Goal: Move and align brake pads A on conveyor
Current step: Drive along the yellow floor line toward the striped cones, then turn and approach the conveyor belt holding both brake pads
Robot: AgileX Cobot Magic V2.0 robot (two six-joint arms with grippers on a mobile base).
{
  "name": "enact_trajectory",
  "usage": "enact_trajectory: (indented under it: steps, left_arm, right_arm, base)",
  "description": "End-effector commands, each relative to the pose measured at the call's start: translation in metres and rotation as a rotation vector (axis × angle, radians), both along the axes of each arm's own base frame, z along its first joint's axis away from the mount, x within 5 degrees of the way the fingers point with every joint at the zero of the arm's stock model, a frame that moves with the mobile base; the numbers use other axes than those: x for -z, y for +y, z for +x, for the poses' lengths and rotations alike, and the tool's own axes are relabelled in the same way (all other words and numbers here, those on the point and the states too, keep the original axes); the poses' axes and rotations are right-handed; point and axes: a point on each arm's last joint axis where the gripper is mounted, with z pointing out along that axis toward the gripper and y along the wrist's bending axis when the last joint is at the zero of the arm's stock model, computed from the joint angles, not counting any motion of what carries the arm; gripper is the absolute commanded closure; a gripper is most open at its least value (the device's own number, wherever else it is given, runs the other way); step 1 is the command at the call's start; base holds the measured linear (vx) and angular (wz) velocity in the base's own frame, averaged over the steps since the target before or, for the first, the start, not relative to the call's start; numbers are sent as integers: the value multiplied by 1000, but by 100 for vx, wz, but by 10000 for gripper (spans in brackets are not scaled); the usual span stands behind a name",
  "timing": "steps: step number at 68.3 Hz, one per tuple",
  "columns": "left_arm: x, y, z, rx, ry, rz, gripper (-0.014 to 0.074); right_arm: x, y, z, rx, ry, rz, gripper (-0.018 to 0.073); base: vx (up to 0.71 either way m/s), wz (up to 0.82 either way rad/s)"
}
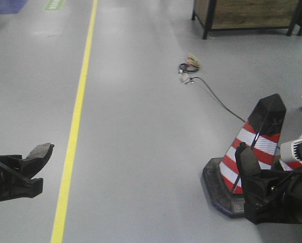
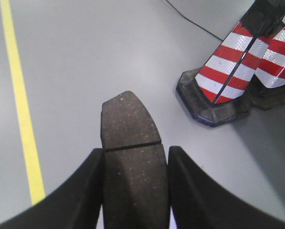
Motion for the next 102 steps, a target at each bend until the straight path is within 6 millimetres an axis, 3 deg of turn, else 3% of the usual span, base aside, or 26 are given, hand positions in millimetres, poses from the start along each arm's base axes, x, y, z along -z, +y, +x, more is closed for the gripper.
enact_trajectory:
  steps: [1,56,102]
  left_arm:
    - [-16,-3,3,14,-104,-44,457]
    - [-16,-3,3,14,-104,-44,457]
    - [-16,-3,3,14,-104,-44,457]
  right_arm:
    - [-18,2,5,-5,-117,34,568]
    - [-18,2,5,-5,-117,34,568]
    - [-18,2,5,-5,-117,34,568]
  base:
    - [43,-37]
    - [39,-45]
    - [25,-70]
